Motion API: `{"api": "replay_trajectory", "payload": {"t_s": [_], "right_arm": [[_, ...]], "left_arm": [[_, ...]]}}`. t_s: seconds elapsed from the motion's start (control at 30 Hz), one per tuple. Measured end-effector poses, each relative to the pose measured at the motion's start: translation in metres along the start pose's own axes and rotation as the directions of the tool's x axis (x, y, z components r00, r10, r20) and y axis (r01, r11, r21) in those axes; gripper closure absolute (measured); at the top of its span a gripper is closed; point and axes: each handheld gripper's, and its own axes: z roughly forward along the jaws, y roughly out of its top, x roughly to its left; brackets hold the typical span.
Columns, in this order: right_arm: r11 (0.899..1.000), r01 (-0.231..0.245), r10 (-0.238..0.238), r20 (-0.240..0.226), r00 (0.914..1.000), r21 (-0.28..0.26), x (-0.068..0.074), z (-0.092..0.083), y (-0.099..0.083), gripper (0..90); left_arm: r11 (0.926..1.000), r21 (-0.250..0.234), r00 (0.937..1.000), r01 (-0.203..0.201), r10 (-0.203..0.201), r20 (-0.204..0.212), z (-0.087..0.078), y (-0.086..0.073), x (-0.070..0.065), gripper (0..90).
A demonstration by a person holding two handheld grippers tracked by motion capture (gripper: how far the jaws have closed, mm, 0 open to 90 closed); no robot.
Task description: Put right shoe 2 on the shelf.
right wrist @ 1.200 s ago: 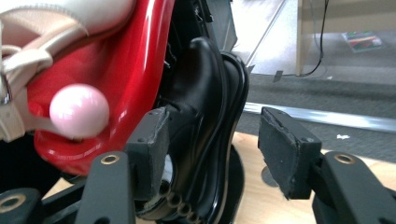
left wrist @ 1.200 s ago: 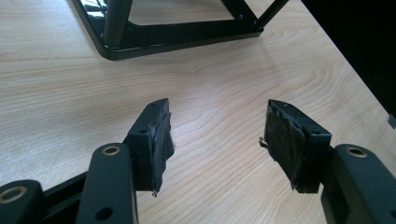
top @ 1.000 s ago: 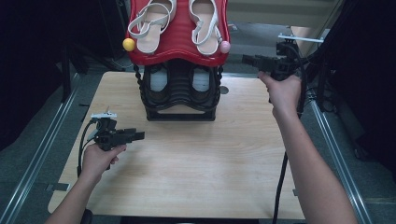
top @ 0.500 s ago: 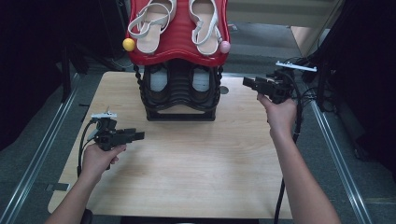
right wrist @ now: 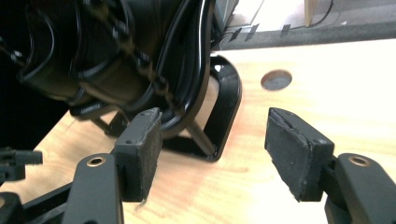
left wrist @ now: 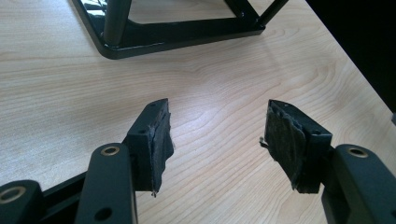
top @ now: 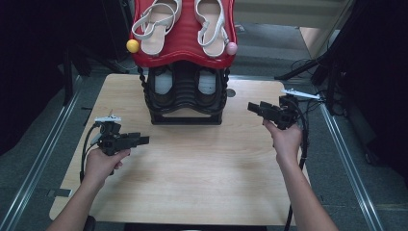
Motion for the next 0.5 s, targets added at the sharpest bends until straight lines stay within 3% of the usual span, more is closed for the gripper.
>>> {"api": "replay_trajectory", "payload": {"t_s": [0.5], "right_arm": [[0.998,-0.014,0.016,-0.038,0.9991,0.054,0.001,0.001,-0.051,37.5]], "left_arm": [[0.9998,0.018,0.9999,-0.011,0.011,0.005,0.001,0.000,-0.002,40.9]]}}
